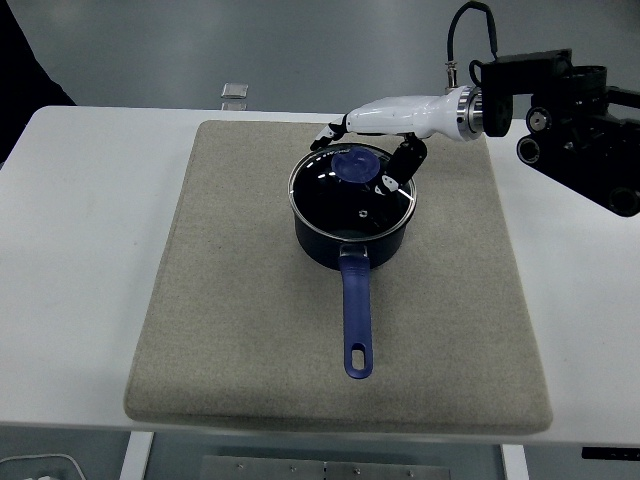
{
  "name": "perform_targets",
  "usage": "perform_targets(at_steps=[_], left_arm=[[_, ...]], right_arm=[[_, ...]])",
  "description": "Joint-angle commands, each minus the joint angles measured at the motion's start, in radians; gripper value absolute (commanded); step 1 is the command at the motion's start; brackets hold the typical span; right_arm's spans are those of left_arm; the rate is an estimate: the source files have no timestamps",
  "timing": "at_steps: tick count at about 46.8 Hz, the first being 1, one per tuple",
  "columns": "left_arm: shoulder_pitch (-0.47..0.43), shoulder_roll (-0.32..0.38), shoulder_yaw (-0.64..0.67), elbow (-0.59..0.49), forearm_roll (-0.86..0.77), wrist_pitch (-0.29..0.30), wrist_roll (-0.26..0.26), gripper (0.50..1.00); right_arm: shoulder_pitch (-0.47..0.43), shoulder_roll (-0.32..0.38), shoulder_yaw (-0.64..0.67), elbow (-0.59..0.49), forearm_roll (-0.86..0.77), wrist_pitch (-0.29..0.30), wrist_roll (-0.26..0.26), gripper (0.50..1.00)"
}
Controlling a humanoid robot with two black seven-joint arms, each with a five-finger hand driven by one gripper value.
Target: Lift the pot lid and place it to the right of the pot.
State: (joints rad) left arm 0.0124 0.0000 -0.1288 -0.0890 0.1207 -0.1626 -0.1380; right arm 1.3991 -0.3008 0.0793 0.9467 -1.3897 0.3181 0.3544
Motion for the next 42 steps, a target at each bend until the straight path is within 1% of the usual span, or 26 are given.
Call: perform_targets(at_steps=[1, 32, 42], left_arm=[[0.0, 0.0, 0.0, 0.0, 0.0, 0.0, 0.0, 1.0], [0.0, 0.0, 0.0, 0.0, -0.001, 0.0, 0.0, 1.0], [0.0, 0.0, 0.0, 0.0, 0.0, 0.0, 0.0, 1.0]], right_arm=[[-0.002, 0.005, -0.003, 0.0, 0.0, -0.002, 0.0, 0.911], [-0.002, 0.003, -0.012, -0.008, -0.003, -0.002, 0.001, 0.911], [0.001, -0.003, -0.013, -0.002, -0.002, 0.004, 0.006, 0.903]])
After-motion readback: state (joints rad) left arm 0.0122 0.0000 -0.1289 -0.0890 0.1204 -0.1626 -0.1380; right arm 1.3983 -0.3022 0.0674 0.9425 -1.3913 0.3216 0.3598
